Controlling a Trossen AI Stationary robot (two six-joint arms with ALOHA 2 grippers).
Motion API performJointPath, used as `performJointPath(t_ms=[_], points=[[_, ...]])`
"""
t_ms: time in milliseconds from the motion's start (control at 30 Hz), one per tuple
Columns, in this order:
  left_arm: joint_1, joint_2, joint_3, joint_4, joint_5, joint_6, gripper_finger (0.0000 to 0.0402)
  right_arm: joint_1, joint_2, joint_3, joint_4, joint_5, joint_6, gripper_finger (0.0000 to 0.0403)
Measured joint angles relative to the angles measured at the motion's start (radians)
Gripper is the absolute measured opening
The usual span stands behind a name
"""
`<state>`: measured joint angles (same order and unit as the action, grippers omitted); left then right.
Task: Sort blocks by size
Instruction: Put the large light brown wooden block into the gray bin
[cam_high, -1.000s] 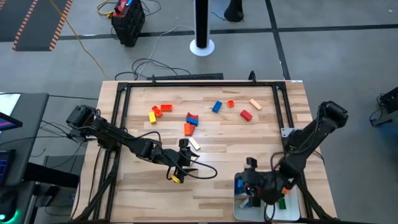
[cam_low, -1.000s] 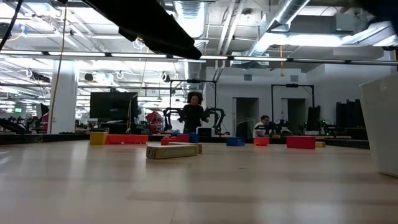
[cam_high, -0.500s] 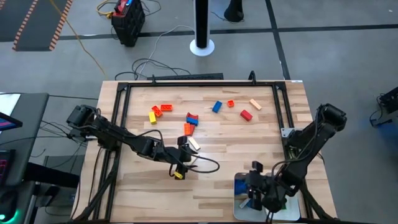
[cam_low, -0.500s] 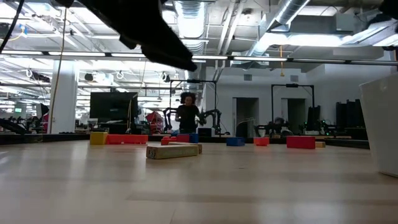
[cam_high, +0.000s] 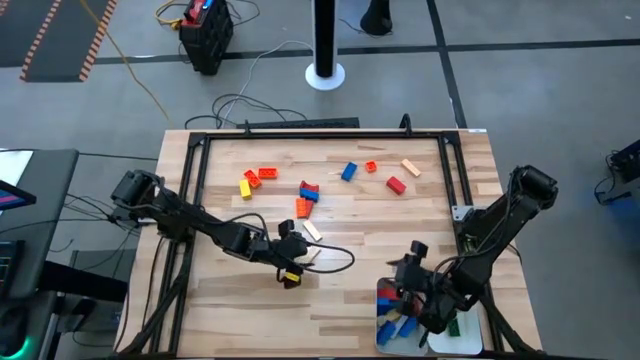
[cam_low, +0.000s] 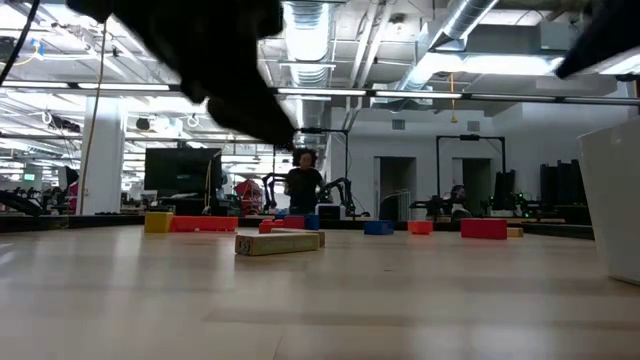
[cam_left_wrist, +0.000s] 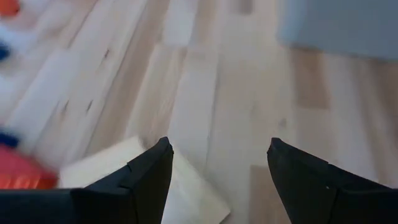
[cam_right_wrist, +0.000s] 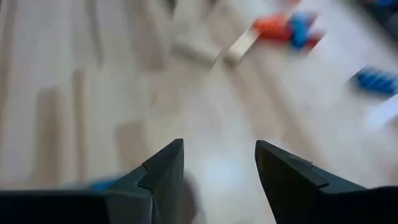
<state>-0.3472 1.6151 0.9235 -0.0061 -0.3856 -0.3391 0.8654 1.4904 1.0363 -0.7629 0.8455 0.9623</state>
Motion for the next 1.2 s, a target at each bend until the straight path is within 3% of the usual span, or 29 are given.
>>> performJointPath(t_ms=[200,567,800,933,1133,1200], points=[[-0.006,0.134,-0.012,0.106,-0.071,-0.037,0.0252,0.004,-0.006,0.0,-0.027,0.299,-0.005,0.0224],[0.022,0.291,-0.011,0.2,-0.141,-0.093,0.0252,0.022,-0.006,0.0,0.02,0.315,-0.028,0.0224],[0.021,0.301,-0.009,0.187,-0.141,-0.094,0.0246,0.044,-0.006,0.0,0.035,0.316,-0.028,0.0224],[0.021,0.301,-0.009,0.176,-0.134,-0.045,0.0208,0.044,-0.006,0.0,0.035,0.315,-0.028,0.0224],[0.02,0.301,-0.007,0.156,-0.142,0.066,0.0103,0.044,-0.006,0.0,0.038,0.316,-0.028,0.0224],[0.021,0.301,-0.008,0.157,-0.147,0.101,0.0095,0.044,-0.006,0.0,0.043,0.315,-0.028,0.0223]])
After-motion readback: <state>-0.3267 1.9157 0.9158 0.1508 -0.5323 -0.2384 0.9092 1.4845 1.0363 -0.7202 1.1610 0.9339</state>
